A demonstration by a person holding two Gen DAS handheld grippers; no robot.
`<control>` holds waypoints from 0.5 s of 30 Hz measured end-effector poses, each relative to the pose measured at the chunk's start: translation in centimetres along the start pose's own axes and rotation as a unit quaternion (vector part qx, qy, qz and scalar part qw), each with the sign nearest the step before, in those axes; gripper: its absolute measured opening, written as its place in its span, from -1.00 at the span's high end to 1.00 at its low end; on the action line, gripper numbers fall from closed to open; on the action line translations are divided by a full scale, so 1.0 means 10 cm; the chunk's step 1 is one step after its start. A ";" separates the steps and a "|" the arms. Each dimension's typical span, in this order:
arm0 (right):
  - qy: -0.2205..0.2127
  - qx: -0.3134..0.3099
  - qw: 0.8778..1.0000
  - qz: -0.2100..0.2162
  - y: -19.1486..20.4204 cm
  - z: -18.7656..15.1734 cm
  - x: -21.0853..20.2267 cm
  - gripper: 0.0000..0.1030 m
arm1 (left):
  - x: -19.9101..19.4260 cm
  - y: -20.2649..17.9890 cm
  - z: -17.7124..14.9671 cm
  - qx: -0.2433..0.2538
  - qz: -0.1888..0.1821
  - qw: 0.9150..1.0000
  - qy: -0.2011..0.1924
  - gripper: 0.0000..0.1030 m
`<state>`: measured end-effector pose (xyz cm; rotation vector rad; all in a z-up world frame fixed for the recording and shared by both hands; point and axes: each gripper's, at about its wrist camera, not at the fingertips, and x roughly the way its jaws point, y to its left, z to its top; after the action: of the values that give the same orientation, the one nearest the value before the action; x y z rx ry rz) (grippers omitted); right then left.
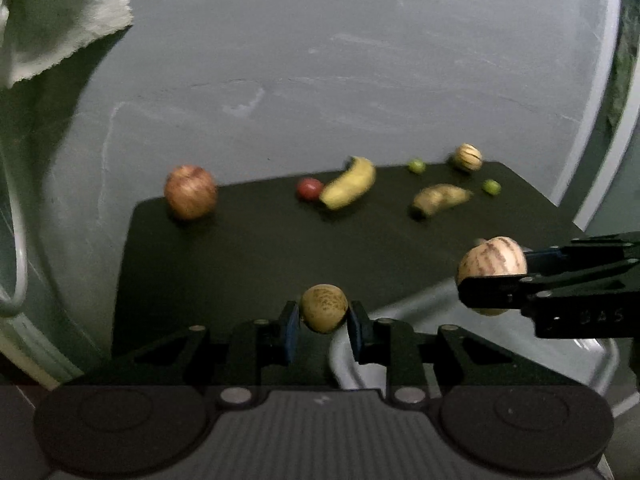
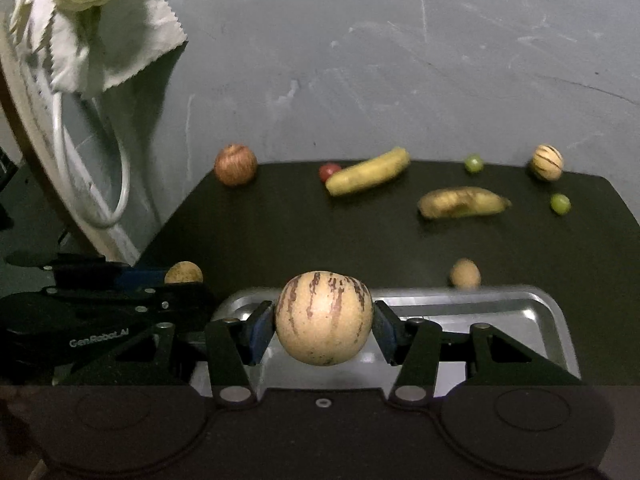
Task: Organize fruits
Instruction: 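Carry the yellow-green fruit in the left tool while the right tool carries the striped melon to the tray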
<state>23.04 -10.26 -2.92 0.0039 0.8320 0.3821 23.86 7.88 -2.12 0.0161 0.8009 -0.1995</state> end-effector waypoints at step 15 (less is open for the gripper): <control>0.034 -0.031 0.999 0.002 -0.13 -0.64 -0.35 -0.06 | -0.36 -0.77 -0.62 0.029 -0.024 0.998 0.059 0.44</control>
<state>16.74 -13.60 -4.95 -0.0652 0.8877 0.4135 15.60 1.53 -3.45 0.0633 0.9137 -0.2691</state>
